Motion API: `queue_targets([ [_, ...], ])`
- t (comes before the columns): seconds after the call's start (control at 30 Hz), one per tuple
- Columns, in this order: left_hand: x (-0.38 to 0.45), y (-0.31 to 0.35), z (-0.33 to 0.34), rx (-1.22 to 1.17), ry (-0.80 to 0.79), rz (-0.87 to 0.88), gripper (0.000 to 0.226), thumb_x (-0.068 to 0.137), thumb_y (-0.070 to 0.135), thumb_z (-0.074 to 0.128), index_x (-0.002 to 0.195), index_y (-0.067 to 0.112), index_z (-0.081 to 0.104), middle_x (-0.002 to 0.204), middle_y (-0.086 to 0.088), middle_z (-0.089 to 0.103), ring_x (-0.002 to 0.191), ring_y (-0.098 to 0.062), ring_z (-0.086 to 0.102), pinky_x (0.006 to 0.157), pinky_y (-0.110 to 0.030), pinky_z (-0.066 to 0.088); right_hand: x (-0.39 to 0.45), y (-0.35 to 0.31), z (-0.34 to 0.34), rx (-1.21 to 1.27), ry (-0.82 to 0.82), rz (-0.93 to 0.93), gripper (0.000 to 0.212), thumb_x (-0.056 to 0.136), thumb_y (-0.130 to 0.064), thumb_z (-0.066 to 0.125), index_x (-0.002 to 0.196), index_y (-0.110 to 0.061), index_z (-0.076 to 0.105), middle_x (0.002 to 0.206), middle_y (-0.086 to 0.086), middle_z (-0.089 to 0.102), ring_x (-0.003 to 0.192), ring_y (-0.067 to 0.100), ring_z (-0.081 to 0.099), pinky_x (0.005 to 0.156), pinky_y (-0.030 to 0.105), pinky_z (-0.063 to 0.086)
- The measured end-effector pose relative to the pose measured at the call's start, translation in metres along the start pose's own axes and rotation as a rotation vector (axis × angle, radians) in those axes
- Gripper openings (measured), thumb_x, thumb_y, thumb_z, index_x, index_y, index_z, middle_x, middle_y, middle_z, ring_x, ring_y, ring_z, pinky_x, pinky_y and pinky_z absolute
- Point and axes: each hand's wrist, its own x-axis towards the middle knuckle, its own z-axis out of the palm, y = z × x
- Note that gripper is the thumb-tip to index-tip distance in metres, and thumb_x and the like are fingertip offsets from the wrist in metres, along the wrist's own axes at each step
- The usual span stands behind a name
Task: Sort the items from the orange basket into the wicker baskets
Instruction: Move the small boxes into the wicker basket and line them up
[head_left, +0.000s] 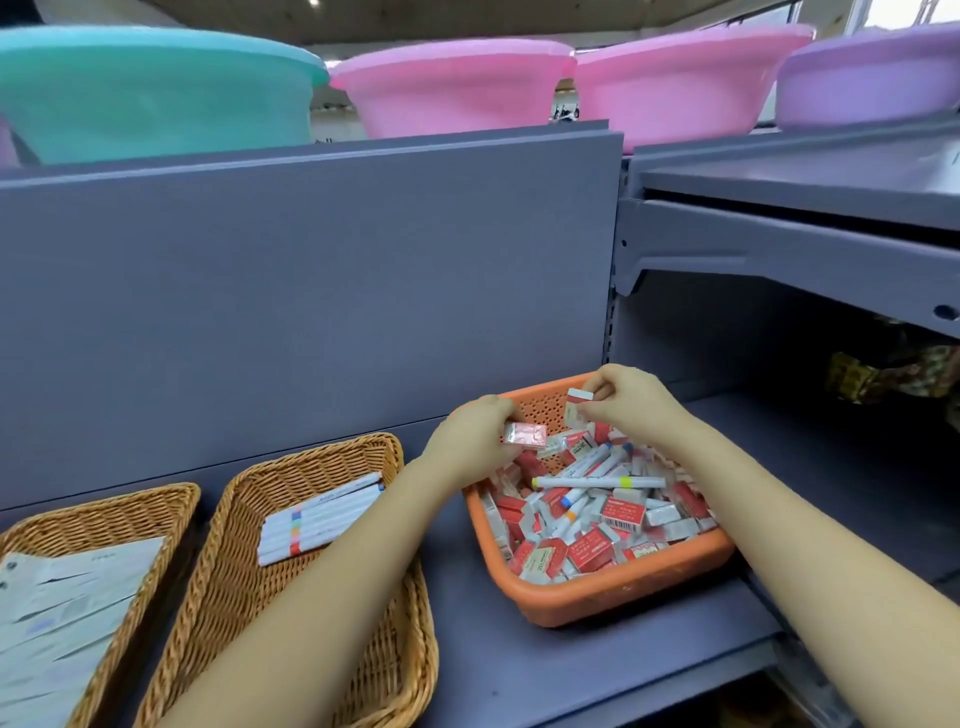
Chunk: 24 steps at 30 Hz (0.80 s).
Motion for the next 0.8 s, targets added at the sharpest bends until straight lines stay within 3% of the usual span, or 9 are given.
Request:
queue_targets([
  [0.17,-0.031,-0.014,-0.019,-0.153,0.117,-0.038,0.035,0.084,0.026,0.065,0.118,0.02,0.057,0.109,0.005,0.056,0.096,-0.01,0.053,0.081,-0.02,0.038,-0.028,-0.025,0.008,0.601,-0.139,0.034,0.013,0.087,-0.006,0.063,0.099,-0.006,0.06,0.093,0.013,0.068,0.076,0.012,0.07,0.072,0.018,0.056],
  [0.27,-0.052,-0.021,-0.027,-0.21,0.181,-0.034,0.033,0.082,0.029,0.069,0.114,0.024,0.059,0.105,0.009,0.055,0.089,-0.005,0.051,0.076,-0.014,0.037,-0.043,-0.039,0.019,0.69,-0.14,-0.003,0.025,0.088,-0.003,0.061,0.11,-0.013,0.061,0.1,0.014,0.062,0.086,0.02,0.069,0.073,0.021,0.057],
  [0.4,-0.078,-0.03,-0.036,-0.274,0.247,-0.02,0.029,0.083,0.025,0.068,0.111,0.022,0.061,0.104,0.01,0.059,0.089,0.0,0.05,0.074,-0.007,0.037,-0.063,-0.055,0.033,0.795,-0.122,-0.063,0.024,0.088,0.0,0.059,0.104,-0.016,0.064,0.102,0.007,0.061,0.089,0.017,0.068,0.078,0.025,0.057],
  [0.5,-0.095,-0.035,-0.044,-0.308,0.275,-0.025,0.026,0.084,0.024,0.068,0.11,0.023,0.063,0.101,0.012,0.059,0.089,0.001,0.051,0.074,-0.005,0.038,-0.076,-0.065,0.042,0.774,-0.117,-0.094,0.029,0.083,0.004,0.065,0.103,-0.016,0.064,0.1,0.001,0.068,0.08,0.012,0.07,0.075,0.02,0.056],
  [0.67,-0.119,-0.04,-0.058,-0.522,0.204,-0.084,0.008,0.091,0.027,0.06,0.097,0.032,0.064,0.087,0.016,0.061,0.08,-0.002,0.056,0.076,-0.019,0.045,-0.09,-0.082,0.052,0.813,-0.109,-0.102,0.03,0.079,0.008,0.066,0.102,-0.011,0.062,0.089,0.0,0.071,0.071,0.007,0.069,0.066,0.014,0.052],
  [0.73,-0.127,-0.042,-0.063,-0.709,0.171,-0.167,0.017,0.096,0.028,0.051,0.09,0.024,0.067,0.07,0.014,0.059,0.067,-0.008,0.054,0.07,-0.029,0.049,-0.095,-0.087,0.057,0.851,-0.116,-0.099,0.03,0.079,0.008,0.066,0.102,-0.011,0.062,0.085,0.004,0.072,0.072,0.011,0.069,0.068,0.018,0.055],
  [0.8,-0.134,-0.045,-0.066,-0.833,0.161,-0.231,0.03,0.099,0.03,0.045,0.09,0.013,0.068,0.061,0.013,0.057,0.06,-0.008,0.051,0.062,-0.028,0.047,-0.099,-0.094,0.064,0.868,-0.122,-0.098,0.03,0.079,0.009,0.065,0.101,-0.01,0.061,0.082,0.007,0.072,0.071,0.013,0.069,0.068,0.019,0.055],
])
